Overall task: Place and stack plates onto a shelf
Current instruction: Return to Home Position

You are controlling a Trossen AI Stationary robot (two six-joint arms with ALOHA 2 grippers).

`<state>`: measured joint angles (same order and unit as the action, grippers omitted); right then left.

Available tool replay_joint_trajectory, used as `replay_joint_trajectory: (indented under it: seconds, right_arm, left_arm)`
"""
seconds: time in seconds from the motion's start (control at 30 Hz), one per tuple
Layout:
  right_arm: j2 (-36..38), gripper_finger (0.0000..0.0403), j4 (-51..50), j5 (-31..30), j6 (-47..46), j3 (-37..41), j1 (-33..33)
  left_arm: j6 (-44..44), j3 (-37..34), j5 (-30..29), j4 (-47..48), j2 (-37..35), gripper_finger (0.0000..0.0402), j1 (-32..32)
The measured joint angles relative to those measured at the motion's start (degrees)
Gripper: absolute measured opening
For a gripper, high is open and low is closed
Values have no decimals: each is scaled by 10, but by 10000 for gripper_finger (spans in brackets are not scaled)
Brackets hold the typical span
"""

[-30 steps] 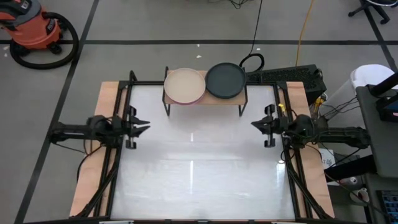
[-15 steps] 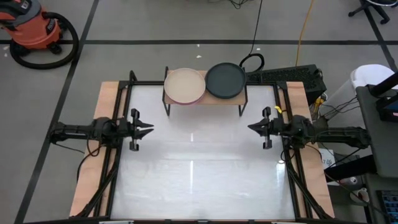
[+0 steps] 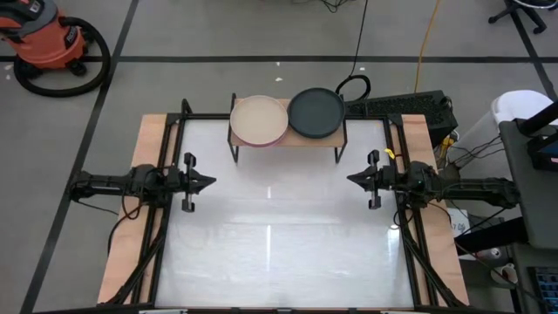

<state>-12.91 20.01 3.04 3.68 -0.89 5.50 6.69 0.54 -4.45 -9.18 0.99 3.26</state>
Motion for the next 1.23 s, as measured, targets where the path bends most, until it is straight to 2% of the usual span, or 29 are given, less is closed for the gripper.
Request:
replay_joint_trajectory:
  seconds: [1.23]
  right_arm:
    - [0, 0, 0, 0, 0, 0, 0]
  left_arm:
    - [5, 0, 0, 0, 0, 6, 0]
